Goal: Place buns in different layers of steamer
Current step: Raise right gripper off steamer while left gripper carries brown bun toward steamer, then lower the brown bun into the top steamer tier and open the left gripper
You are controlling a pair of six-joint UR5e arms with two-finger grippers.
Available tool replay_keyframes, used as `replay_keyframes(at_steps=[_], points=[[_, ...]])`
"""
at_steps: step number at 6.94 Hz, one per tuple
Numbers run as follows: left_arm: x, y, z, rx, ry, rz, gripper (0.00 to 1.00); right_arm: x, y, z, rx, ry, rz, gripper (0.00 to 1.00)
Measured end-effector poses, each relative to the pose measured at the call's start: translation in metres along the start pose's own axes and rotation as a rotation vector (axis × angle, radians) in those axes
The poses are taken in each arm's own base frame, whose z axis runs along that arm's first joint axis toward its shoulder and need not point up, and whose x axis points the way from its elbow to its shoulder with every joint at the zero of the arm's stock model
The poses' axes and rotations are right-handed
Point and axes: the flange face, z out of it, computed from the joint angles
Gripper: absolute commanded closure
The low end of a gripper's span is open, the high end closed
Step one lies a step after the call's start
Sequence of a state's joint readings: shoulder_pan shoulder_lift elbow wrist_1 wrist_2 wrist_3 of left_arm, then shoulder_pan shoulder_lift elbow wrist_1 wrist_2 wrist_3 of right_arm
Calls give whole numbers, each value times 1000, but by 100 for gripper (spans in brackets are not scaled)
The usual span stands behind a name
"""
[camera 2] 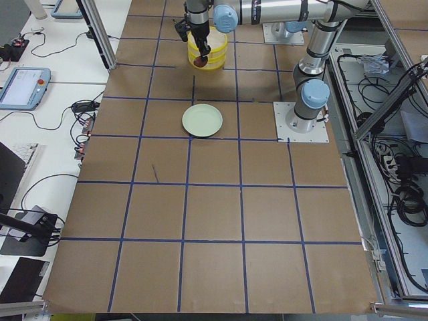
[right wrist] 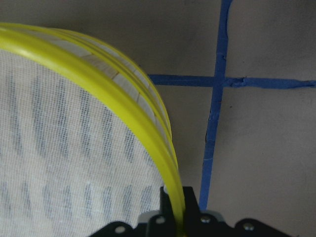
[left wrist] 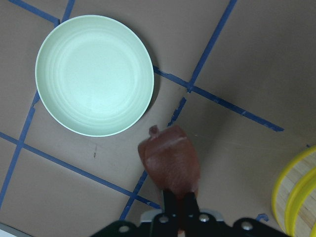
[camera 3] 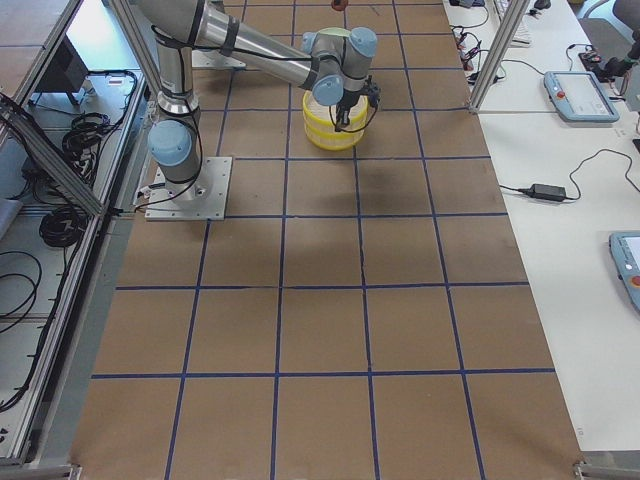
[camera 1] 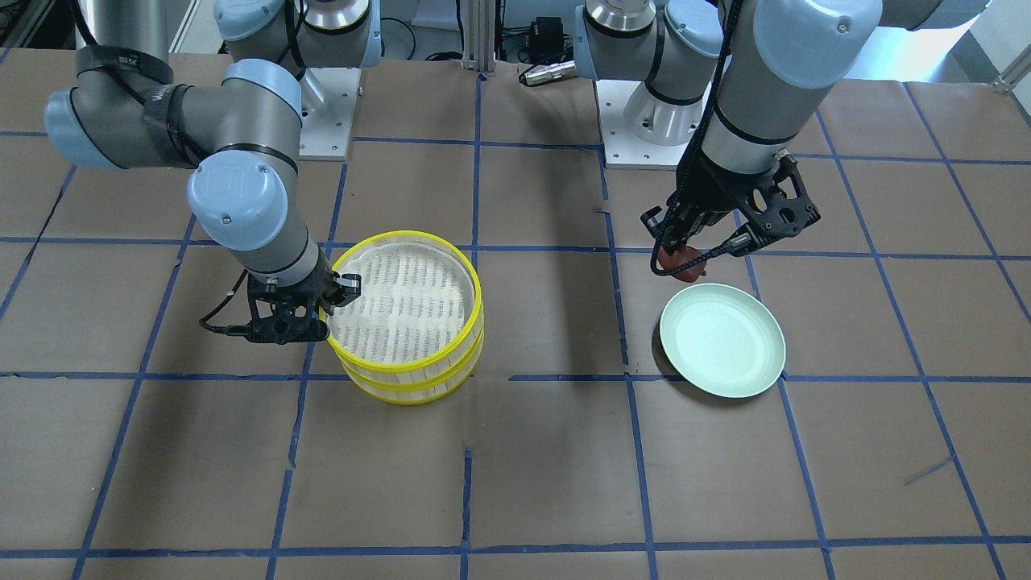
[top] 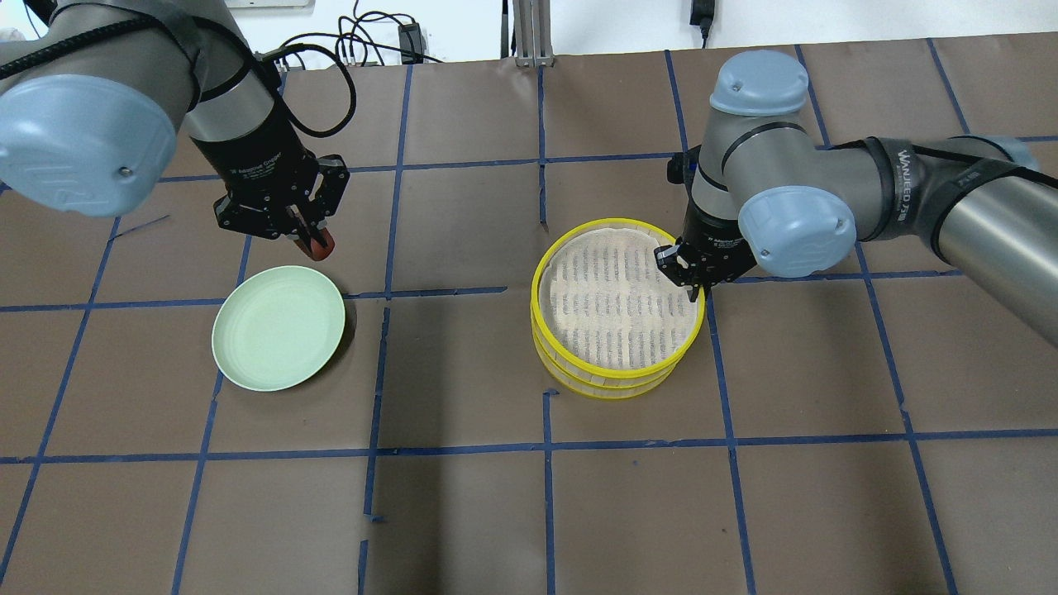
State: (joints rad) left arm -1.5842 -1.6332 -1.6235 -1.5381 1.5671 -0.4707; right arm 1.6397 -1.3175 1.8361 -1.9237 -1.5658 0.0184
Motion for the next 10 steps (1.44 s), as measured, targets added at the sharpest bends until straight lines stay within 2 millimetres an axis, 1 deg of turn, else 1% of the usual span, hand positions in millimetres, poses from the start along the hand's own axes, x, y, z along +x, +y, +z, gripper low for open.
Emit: replay_keyframes(at_steps=[1,3,4,5,6,7,8,9,10], points=[[1,0,0,-2,3,1,85,0,0,0,-1,-1,0,1],[2,1,2,-7,4,0,86,-1,-1,-4,5,-11,10,0],[6,2,3,-11,11,-10,86,-1,-1,-14,18,-12,14,0],[17,8,5,-18,29,-25,87,2,1,-35,25,-10,15,0],[37,18,9,-23,57,-31,87,11,10,-70,8,-9,28,0],[68,32,18,-25,100,-33,87,26,23,-113,-6,-13,54,0],[104,48,32,-26,146,-34,86,38,37,-150,-1,-16,77,0],[147,69,51,-27,186,-34,86,42,50,-178,21,-17,87,0],[183,92,72,-30,218,-38,79,44,57,-195,54,-16,93,0]])
